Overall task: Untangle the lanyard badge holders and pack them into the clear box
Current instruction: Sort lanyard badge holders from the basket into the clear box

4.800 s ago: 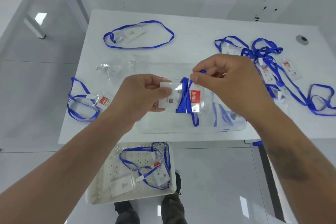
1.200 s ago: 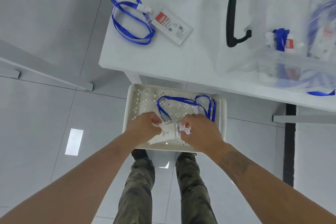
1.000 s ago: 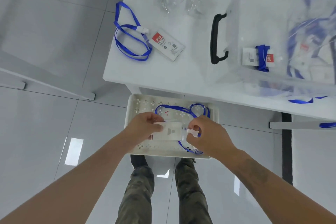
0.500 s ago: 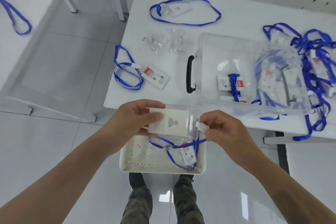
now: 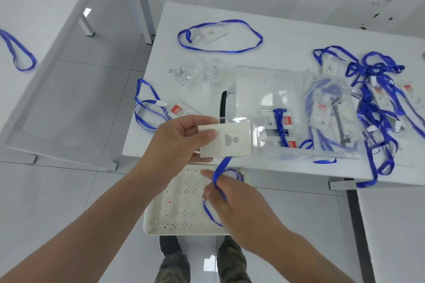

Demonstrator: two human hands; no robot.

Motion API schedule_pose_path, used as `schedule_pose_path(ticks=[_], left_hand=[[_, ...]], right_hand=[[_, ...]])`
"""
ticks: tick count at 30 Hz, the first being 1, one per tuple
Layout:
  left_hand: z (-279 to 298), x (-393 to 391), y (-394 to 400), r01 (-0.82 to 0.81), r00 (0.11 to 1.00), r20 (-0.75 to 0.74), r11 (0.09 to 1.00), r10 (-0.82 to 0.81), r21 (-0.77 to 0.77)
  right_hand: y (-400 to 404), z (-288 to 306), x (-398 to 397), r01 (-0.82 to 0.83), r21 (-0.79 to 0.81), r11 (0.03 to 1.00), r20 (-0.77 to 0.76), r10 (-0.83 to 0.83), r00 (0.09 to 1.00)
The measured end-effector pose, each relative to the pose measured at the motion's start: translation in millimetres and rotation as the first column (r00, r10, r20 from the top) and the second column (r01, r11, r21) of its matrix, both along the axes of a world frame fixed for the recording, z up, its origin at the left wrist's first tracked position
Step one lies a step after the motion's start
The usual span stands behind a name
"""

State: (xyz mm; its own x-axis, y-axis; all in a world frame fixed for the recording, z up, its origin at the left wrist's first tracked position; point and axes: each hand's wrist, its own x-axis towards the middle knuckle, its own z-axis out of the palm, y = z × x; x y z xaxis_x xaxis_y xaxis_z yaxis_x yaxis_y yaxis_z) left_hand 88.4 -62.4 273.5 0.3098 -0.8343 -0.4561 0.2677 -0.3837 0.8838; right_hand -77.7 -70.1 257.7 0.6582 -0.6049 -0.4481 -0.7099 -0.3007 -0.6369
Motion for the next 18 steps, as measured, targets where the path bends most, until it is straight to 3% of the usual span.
schedule_pose_path(ticks=[3, 5, 8, 10, 14, 18], left_hand=[[-2.3, 0.0, 2.9, 0.059, 0.976, 0.212, 0.998, -0.056, -0.007], [-4.2, 1.9, 6.8, 0.131, 0.947, 0.296, 0.991, -0.128, 0.011], [-3.2, 6.8, 11.7, 0.218, 0.922, 0.310, 0.973, -0.232, 0.079], [1.2, 10.8, 14.0, 0.266, 0.931, 0.228, 0.958, -0.283, 0.104], [17.3, 21.9, 18.8, 0.312, 0.949, -0.075, 0.947, -0.307, 0.070], [24.3, 22.9, 15.8, 0.155, 0.940, -0.308, 0.988, -0.146, 0.003]], right_hand=[[-8.2, 36.9, 4.2, -0.208, -0.211, 0.955, -0.110, 0.188, 0.976], [-22.5, 64.8, 5.1, -0.217, -0.245, 0.945, -0.114, 0.195, 0.974], [-55.4, 88.9, 2.2, -0.134, -0.262, 0.956, -0.066, 0.120, 0.991], [-78.7, 92.5, -1.6, -0.029, -0.205, 0.978, 0.008, 0.031, 0.999], [-101.7, 82.3, -7.0, 0.062, 0.032, 0.998, 0.150, -0.066, 0.987], [-72.0, 58.4, -9.2, 0.163, 0.273, 0.948, 0.209, -0.224, 0.952]])
